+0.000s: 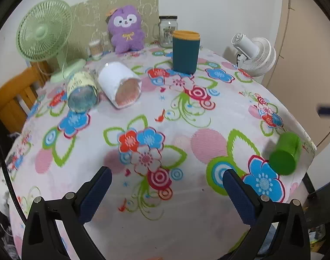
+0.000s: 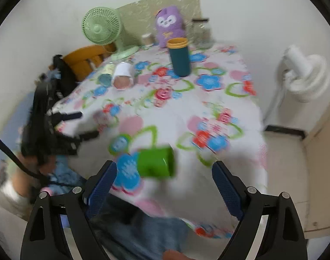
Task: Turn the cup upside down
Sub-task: 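Lift and tip the green cup onto its side, open the right gripper, then grasp the lying green cup with the left gripper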
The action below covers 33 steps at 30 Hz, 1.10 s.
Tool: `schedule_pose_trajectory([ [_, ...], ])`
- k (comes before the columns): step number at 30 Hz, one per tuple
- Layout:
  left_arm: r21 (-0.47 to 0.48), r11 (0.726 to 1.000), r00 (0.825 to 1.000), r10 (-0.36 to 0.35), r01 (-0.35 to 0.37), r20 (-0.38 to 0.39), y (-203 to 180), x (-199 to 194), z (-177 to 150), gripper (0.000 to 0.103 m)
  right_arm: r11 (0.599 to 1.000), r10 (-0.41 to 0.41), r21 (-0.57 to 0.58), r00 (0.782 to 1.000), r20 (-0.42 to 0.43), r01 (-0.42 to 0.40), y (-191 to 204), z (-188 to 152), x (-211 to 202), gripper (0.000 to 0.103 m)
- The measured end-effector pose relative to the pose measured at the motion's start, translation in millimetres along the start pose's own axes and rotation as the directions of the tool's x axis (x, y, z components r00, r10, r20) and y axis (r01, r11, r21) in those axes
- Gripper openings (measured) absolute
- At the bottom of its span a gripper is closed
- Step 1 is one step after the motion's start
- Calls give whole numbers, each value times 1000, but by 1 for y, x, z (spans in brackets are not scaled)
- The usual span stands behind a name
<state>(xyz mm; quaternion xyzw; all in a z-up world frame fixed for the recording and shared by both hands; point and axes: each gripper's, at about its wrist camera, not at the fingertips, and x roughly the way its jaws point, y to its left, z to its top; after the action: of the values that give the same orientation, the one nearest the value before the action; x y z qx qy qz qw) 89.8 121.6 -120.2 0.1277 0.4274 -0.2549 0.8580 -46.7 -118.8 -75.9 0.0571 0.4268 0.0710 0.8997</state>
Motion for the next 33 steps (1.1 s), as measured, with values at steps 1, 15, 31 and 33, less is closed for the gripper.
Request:
schedule_pose_trajectory([
  [1, -5, 1000, 1000, -7, 7, -3, -1, 1, 0, 103, 999, -31, -9, 999, 15, 31, 5, -11, -4, 91],
  [15, 143, 986, 997, -81, 82, -17, -59, -3, 14, 103, 997, -40, 63, 999, 29, 38, -8, -59, -4, 94],
  [31, 411, 879, 969, -196, 241, -148, -146, 14, 30, 103, 986, -115, 122, 993, -9, 115, -40, -123, -21, 94],
  [33, 414, 874, 965, -203, 254, -165, -150, 21, 27, 103, 985, -114, 132, 993, -10, 114, -43, -128, -20, 94],
])
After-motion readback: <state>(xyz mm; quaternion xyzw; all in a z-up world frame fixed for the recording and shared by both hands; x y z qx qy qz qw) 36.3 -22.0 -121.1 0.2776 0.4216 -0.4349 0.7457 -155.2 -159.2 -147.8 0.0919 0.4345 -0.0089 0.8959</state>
